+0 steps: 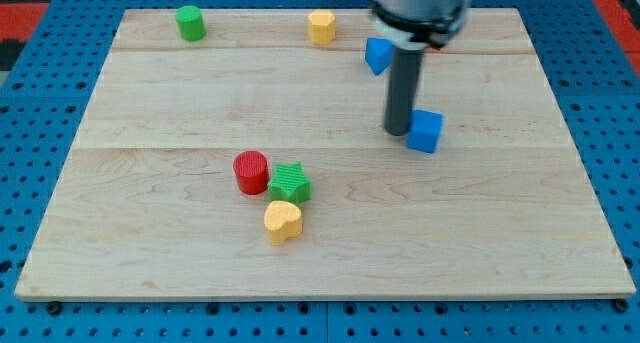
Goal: Place the green star below the blue triangle
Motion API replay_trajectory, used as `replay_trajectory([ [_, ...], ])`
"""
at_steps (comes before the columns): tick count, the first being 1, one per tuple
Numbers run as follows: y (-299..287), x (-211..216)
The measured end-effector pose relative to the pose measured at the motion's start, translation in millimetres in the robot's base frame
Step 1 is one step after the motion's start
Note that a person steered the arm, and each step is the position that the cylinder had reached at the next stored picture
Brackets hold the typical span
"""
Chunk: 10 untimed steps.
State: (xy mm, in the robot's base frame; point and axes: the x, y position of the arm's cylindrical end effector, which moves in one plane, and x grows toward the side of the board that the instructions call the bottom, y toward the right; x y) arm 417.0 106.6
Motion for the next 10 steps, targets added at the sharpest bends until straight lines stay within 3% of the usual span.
replay_trajectory([
  [1, 20, 4],
  [3, -22, 155],
  [4, -108, 152],
  [6, -186, 65],
  [8, -249, 38],
  [9, -245, 13],
  [10, -194, 26],
])
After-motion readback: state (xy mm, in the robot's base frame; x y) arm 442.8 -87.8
